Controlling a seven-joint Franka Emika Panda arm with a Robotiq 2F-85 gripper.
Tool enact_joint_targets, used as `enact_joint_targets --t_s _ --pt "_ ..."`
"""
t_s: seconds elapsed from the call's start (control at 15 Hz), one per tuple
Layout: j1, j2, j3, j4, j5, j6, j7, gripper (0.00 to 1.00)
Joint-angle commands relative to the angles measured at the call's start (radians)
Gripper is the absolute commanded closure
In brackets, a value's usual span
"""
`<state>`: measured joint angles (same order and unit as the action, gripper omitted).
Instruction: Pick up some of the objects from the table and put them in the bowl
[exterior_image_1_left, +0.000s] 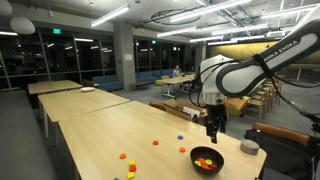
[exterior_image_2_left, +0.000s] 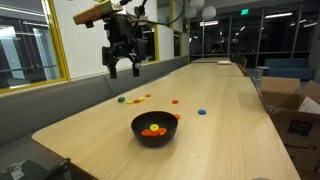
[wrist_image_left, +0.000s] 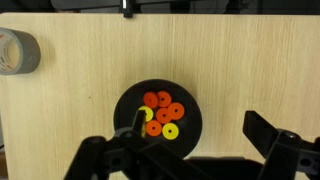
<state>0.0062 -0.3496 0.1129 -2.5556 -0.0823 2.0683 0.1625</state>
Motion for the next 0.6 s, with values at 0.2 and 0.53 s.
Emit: enact_joint_targets --t_s 0.2,0.53 --pt "0.010 0.000 -0.009 0.005 -0.003 -0.002 0.003 0.00" --pt "-0.002 -0.008 -0.029 0.005 0.005 0.071 0.004 0.00"
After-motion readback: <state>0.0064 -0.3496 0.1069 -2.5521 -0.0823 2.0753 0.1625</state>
